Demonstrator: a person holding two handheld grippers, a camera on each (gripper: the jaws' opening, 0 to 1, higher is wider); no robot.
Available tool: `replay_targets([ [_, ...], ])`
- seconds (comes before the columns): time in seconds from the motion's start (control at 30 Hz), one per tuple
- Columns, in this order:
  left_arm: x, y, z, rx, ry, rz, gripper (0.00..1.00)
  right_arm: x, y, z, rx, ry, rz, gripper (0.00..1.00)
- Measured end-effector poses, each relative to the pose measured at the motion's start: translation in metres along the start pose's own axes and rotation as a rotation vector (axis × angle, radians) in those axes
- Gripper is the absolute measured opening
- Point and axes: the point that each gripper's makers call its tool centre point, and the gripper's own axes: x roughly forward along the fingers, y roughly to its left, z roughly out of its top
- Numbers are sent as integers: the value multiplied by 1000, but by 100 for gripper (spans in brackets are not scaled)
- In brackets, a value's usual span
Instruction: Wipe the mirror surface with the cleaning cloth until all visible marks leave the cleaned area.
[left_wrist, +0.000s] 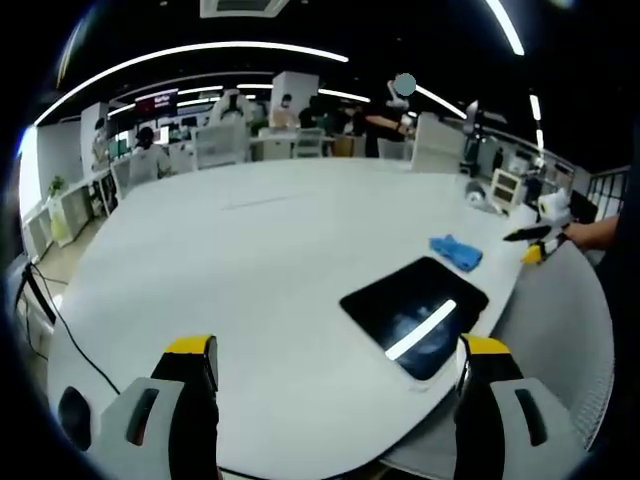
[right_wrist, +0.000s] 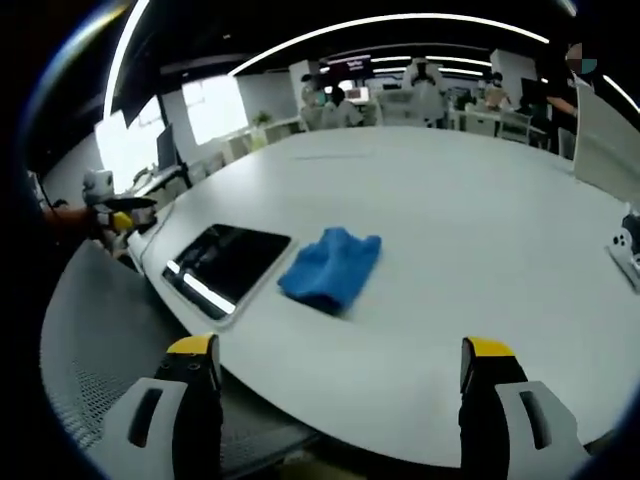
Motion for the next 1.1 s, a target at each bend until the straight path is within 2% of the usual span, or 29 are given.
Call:
replay_targets([
  [0.2,0,0,5,3,-12,1,100,-1,2,-1,5,-4,2,100],
  [0.53,-2,-5,5,-2,-31,6,100,-1,1,-6,28,3,-4,100],
  [0.9,4,-5,9,7,-21,-5,100,-4,1,-3,45,-9,-21,100],
  [1.0,2,5,16,24,-57,48,100,-5,1,-4,53,-5,-16,100],
  [1.1,3,6,11,-6,-51,44,100,-5,4,-4,17,3,-15,100],
])
